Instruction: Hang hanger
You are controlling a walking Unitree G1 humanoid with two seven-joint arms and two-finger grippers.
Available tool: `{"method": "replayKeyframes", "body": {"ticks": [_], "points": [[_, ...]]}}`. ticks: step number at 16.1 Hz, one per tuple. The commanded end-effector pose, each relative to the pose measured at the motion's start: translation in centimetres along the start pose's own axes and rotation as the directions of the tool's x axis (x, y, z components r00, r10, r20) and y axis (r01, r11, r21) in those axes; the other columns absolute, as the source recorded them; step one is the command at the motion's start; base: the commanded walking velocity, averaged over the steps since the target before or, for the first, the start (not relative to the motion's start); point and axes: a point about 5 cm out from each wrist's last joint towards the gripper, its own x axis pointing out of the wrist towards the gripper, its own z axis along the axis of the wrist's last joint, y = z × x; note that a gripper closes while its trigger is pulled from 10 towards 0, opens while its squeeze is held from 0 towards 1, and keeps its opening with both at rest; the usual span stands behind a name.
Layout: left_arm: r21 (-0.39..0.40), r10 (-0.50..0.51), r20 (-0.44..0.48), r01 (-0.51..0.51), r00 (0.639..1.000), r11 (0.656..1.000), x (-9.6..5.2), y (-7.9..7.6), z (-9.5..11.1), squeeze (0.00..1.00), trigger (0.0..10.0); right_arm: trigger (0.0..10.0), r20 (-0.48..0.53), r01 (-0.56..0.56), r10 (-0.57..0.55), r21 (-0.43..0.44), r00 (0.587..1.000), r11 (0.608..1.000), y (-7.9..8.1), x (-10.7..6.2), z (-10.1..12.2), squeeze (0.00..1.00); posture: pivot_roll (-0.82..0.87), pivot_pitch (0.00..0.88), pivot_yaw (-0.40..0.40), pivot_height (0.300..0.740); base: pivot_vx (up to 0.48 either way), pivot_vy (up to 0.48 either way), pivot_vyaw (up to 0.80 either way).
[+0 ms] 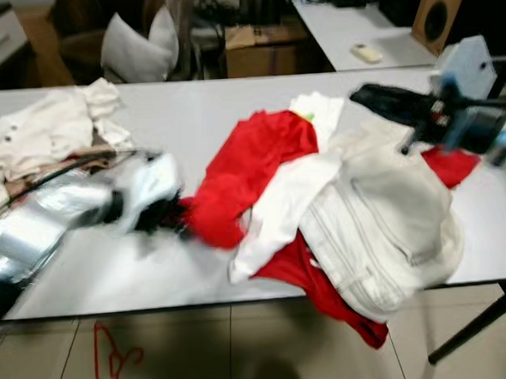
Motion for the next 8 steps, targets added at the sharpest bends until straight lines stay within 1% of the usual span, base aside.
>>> {"method": "replayKeyframes", "body": {"ticks": [1,2,3,4,5,6,7,8], "points": [[0.019,-0.039,-0.002,0.039,0.999,0.999,-0.8,-0.6,0.7,1.0,10.0,10.0,0.058,0.04,-0.041,0.019,0.997,0.999,0.2,0.0,1.0,0.0,-0.1,0.0,0.051,0.74,0.0,0.0,0.0],[-0.021,-0.066,0.032,0.066,0.997,0.998,-2.0,-1.3,1.0,1.0,10.0,10.0,0.087,0.073,-0.078,0.06,0.993,0.995,0.9,0.2,1.1,0.0,-0.1,0.0,0.051,0.74,0.0,0.0,0.0],[-0.101,-0.095,0.165,0.113,0.982,0.988,-3.5,-2.0,2.2,1.0,10.0,10.0,0.113,0.112,-0.123,0.1,0.986,0.989,1.8,0.6,1.2,0.0,-0.09,0.0,0.049,0.74,0.0,0.0,0.0],[-0.143,-0.102,0.271,0.144,0.957,0.979,-4.6,-2.3,3.1,1.0,10.0,10.0,0.126,0.153,-0.171,0.137,0.977,0.979,2.3,0.8,1.2,0.0,-0.09,0.0,0.05,0.74,0.0,0.0,0.0],[-0.174,-0.069,0.351,0.138,0.934,0.975,-5.3,-2.2,3.5,1.0,10.0,10.0,0.129,0.191,-0.216,0.186,0.968,0.964,2.7,1.0,1.2,0.0,-0.09,0.0,0.05,0.74,0.0,0.0,0.0],[-0.216,-0.003,0.453,0.113,0.891,0.97,-6.0,-1.8,3.9,1.0,10.0,10.0,0.132,0.232,-0.27,0.247,0.954,0.941,3.3,1.2,1.1,0.0,-0.09,0.0,0.048,0.74,0.0,0.0,0.0],[-0.262,0.055,0.52,0.097,0.853,0.96,-6.4,-1.5,4.1,1.0,10.0,10.0,0.113,0.275,-0.316,0.283,0.942,0.919,3.9,1.3,0.8,0.0,-0.09,0.0,0.046,0.74,0.0,0.0,0.0],[-0.278,0.082,0.56,0.094,0.824,0.956,-6.7,-1.4,4.3,1.0,10.0,10.0,0.104,0.281,-0.327,0.313,0.939,0.907,4.4,1.4,0.6,0.0,-0.09,0.0,0.046,0.74,0.0,0.0,0.0]]}}
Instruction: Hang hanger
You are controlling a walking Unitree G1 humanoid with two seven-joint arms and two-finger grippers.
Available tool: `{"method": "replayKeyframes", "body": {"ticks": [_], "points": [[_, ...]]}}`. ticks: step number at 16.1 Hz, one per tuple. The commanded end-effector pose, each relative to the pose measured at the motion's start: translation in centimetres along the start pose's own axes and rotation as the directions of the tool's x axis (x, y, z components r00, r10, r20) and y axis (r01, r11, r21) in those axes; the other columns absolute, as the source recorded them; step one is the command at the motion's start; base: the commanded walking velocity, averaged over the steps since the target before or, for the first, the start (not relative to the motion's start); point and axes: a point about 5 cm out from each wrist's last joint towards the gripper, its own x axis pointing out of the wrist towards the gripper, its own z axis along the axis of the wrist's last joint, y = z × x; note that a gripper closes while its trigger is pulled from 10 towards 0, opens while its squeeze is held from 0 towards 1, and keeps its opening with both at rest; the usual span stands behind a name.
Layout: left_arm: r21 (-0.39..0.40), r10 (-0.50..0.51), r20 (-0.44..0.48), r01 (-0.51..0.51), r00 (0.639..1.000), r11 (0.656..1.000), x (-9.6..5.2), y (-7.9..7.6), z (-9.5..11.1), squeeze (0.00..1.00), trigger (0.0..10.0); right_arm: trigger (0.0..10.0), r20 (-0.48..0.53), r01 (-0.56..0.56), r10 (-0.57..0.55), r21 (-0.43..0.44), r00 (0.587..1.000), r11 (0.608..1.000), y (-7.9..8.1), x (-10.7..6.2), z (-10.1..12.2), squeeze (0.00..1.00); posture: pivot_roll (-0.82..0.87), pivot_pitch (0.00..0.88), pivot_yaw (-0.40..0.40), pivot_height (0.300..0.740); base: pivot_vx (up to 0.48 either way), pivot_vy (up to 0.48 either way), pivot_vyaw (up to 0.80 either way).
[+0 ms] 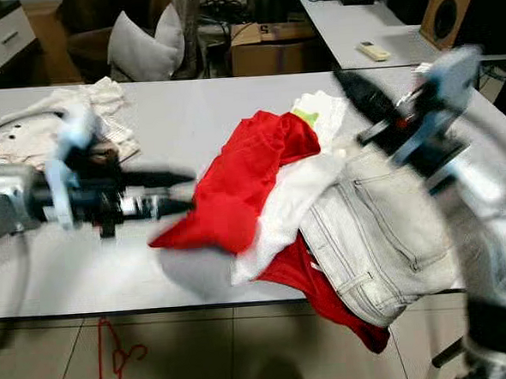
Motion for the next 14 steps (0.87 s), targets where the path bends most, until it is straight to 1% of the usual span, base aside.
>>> {"method": "replayKeyframes", "body": {"ticks": [1,2,3,4,5,6,7,9,12,13,14], "points": [[-0.01,0.082,0.087,-0.081,0.993,0.997,-0.5,0.6,0.9,1.0,10.0,10.0,0.002,0.025,-0.025,0.013,1.0,1.0,0.4,-0.2,0.2,0.0,-0.1,0.0,0.049,0.74,0.0,0.0,0.0],[-0.025,0.181,0.156,-0.179,0.971,0.984,-0.6,1.4,1.4,1.0,10.0,10.0,-0.018,0.06,-0.06,0.017,0.998,0.998,0.7,-0.3,-0.1,0.0,-0.1,0.0,0.05,0.74,0.0,0.0,0.0],[-0.027,0.241,0.181,-0.24,0.954,0.97,-0.6,1.9,1.6,1.0,10.0,10.0,-0.038,0.091,-0.09,0.01,0.995,0.996,0.7,-0.4,-0.4,0.0,-0.1,0.0,0.05,0.74,0.0,0.0,0.0],[-0.017,0.345,0.205,-0.349,0.916,0.937,-0.6,2.6,1.8,1.0,10.0,10.0,-0.066,0.119,-0.119,-0.001,0.991,0.993,1.1,-0.6,-0.9,0.0,-0.1,0.0,0.049,0.74,0.0,0.0,0.0],[-0.002,0.453,0.2,-0.462,0.869,0.887,-0.5,3.4,1.4,0.28,10.0,10.0,-0.077,0.139,-0.139,-0.003,0.987,0.99,2.0,-0.8,-1.4,0.0,-0.11,0.0,0.054,0.74,0.0,0.0,0.0],[-0.004,0.531,0.177,-0.539,0.829,0.843,-0.3,3.7,0.7,0.0,10.0,10.0,-0.085,0.191,-0.191,-0.006,0.978,0.981,2.5,-0.9,-1.8,0.0,-0.11,0.0,0.058,0.74,0.0,0.0,0.0],[0.004,0.556,0.174,-0.565,0.813,0.825,-0.3,3.8,0.4,0.0,10.0,10.0,-0.086,0.215,-0.215,-0.008,0.973,0.977,2.7,-1.0,-1.9,0.0,-0.11,0.0,0.061,0.74,0.0,0.0,0.0],[0.024,0.632,0.162,-0.644,0.758,0.765,0.3,3.7,-1.0,0.0,10.0,10.0,-0.077,0.254,-0.251,0.028,0.965,0.967,3.7,-0.8,-2.4,0.0,-0.11,0.0,0.072,0.74,0.0,0.0,0.0],[0.024,0.632,0.162,-0.644,0.758,0.765,0.3,3.7,-1.0,0.0,10.0,10.0,-0.077,0.254,-0.251,0.028,0.965,0.967,3.7,-0.8,-2.4,0.0,-0.11,0.0,0.072,0.74,0.0,0.0,0.0],[0.02,0.684,0.13,-0.691,0.718,0.722,1.4,2.9,-3.3,0.0,10.0,10.0,-0.09,0.255,-0.247,0.088,0.965,0.963,5.5,-0.7,-3.3,0.0,-0.1,0.0,0.059,0.74,0.0,0.244,0.0],[0.017,0.694,0.108,-0.7,0.711,0.714,1.9,2.5,-4.3,0.0,10.0,10.0,-0.108,0.233,-0.223,0.094,0.969,0.968,6.5,-0.6,-4.0,0.0,-0.1,0.0,0.059,0.74,0.0,0.255,0.0]]}}
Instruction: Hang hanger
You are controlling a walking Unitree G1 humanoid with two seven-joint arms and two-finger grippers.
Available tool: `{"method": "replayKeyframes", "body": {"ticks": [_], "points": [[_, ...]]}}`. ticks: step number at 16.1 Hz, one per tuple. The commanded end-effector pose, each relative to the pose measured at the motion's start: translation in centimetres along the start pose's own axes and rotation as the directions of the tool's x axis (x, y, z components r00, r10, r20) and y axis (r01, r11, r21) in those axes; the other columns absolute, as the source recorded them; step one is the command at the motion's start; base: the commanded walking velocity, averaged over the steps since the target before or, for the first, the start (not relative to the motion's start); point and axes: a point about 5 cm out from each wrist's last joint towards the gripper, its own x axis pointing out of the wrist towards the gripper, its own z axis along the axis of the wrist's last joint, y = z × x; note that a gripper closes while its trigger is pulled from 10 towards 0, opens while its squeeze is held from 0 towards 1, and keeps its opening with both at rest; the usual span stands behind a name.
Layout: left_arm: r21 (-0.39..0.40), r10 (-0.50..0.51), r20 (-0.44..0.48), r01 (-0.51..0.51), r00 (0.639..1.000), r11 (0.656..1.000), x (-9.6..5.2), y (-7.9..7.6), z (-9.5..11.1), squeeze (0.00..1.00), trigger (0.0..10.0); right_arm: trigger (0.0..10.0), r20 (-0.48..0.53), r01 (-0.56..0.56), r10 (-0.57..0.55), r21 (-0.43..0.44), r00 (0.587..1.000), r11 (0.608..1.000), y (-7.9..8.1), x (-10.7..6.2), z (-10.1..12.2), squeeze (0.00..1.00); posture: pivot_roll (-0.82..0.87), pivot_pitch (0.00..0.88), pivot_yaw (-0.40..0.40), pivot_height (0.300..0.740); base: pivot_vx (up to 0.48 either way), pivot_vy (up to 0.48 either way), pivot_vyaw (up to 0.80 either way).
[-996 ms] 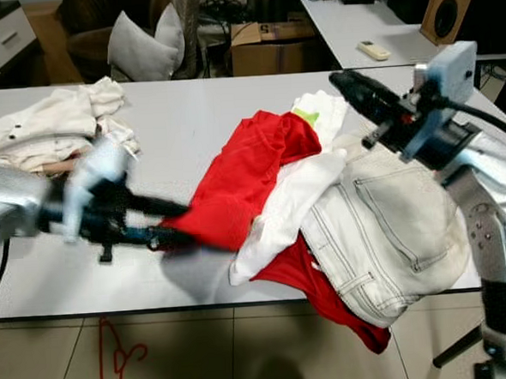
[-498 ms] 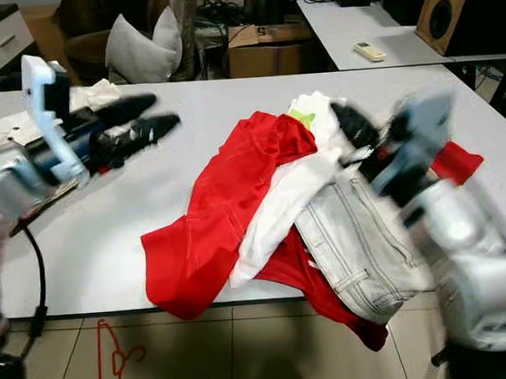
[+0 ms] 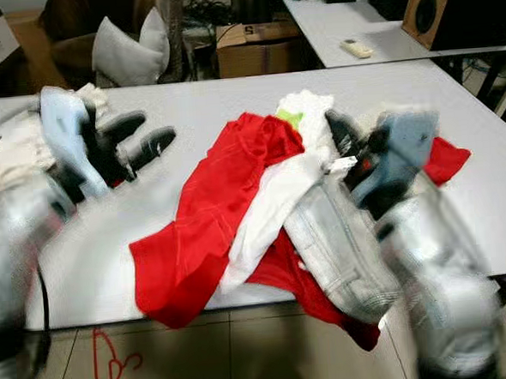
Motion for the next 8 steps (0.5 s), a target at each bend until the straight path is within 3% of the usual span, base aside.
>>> {"method": "replayKeyframes", "body": {"ticks": [1,4,8], "points": [[0.026,0.041,-0.025,-0.04,0.999,0.999,0.0,-0.5,-0.7,0.0,10.0,10.0,-0.006,-0.051,0.051,-0.045,0.999,0.998,1.5,0.0,-0.4,0.0,-0.09,0.0,0.057,0.74,0.0,0.262,0.0],[0.039,0.075,-0.03,-0.073,0.997,0.997,-0.1,0.2,-0.9,0.0,10.0,10.0,-0.016,-0.065,0.065,-0.033,0.998,0.997,2.1,-0.3,-0.8,0.0,-0.09,0.0,0.061,0.74,0.0,0.275,0.8],[0.06,0.089,-0.028,-0.087,0.996,0.994,-0.1,-0.4,-1.2,0.0,10.0,10.0,-0.019,-0.079,0.078,-0.026,0.997,0.997,2.9,-0.6,-1.1,0.0,-0.09,0.0,0.064,0.74,0.0,0.277,0.8]]}}
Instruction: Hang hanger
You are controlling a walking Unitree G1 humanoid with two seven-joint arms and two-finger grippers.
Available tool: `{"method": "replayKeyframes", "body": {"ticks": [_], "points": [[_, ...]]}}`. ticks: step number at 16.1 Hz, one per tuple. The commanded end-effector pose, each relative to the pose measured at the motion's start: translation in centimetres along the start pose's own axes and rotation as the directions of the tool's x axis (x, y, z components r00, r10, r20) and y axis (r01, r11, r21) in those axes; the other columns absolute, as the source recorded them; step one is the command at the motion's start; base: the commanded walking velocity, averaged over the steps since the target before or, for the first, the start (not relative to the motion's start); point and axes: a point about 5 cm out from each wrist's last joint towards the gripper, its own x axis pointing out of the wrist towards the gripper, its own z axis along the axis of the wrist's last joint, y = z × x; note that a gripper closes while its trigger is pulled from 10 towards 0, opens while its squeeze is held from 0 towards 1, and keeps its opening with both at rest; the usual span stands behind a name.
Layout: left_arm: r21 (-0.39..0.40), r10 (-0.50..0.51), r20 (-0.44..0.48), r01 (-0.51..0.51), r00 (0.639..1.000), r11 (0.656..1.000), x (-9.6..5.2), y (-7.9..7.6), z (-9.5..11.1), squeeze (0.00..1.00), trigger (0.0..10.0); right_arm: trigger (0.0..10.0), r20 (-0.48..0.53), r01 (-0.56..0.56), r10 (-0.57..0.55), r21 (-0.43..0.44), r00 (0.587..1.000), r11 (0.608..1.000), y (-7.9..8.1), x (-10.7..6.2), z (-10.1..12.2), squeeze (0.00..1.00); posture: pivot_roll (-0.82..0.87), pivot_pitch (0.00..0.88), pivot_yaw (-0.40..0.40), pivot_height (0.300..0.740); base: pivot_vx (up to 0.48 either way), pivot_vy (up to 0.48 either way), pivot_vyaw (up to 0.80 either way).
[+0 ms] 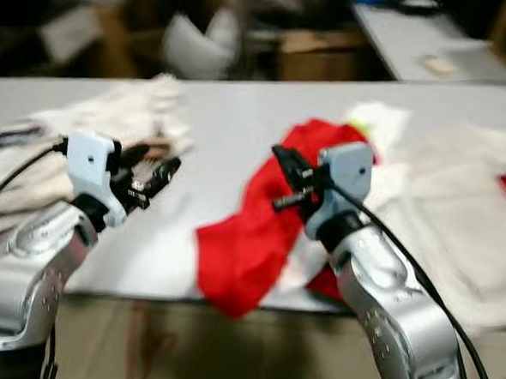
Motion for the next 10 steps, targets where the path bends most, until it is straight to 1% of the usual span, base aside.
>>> {"method": "replayKeyframes", "body": {"ticks": [1,5,6,7,8,9,10], "points": [[0.016,-0.003,0.001,0.003,1.0,1.0,-0.01,-0.13,0.08,0.0,10.0,10.0,0.007,0.007,-0.007,-0.001,1.0,1.0,-0.01,-0.12,0.12,0.0,-0.09,0.0,0.064,0.74,0.0,0.274,0.8],[0.021,-0.003,-0.006,0.003,1.0,1.0,0.02,-0.06,-0.14,0.0,10.0,10.0,0.007,0.02,-0.02,0.011,1.0,1.0,-0.05,-0.14,0.0,0.0,-0.09,0.0,0.068,0.74,0.0,0.276,0.8],[-0.021,0.01,-0.002,-0.01,1.0,1.0,0.08,0.02,-0.28,0.0,10.0,10.0,0.009,0.023,-0.024,0.01,1.0,1.0,-0.08,-0.14,-0.01,0.0,-0.09,0.0,0.068,0.74,0.0,0.0,0.8],[-0.152,0.019,0.025,-0.015,0.999,0.988,0.14,-0.03,-0.26,0.0,10.0,10.0,0.009,0.026,-0.026,0.007,1.0,1.0,-0.16,-0.12,-0.04,0.0,-0.09,0.0,0.074,0.74,0.0,0.0,0.8],[-0.214,0.035,0.047,-0.024,0.998,0.977,0.03,0.17,-0.28,0.0,10.0,10.0,0.006,0.029,-0.029,0.013,1.0,0.999,-0.35,-0.14,-0.1,0.0,-0.1,0.0,0.072,0.74,0.0,0.0,0.8],[-0.189,0.043,0.031,-0.036,0.999,0.981,-0.07,0.28,-0.55,0.0,10.0,10.0,-0.002,0.032,-0.032,0.022,0.999,0.999,-0.54,-0.19,-0.24,0.0,-0.09,0.0,0.068,0.74,0.0,0.0,0.8],[-0.147,0.042,0.016,-0.039,0.999,0.988,-0.22,0.23,-0.8,0.0,10.0,10.0,-0.023,0.026,-0.026,0.022,0.999,0.999,-0.79,-0.29,-0.6,0.0,-0.09,0.0,0.063,0.74,0.0,0.0,0.8]]}}
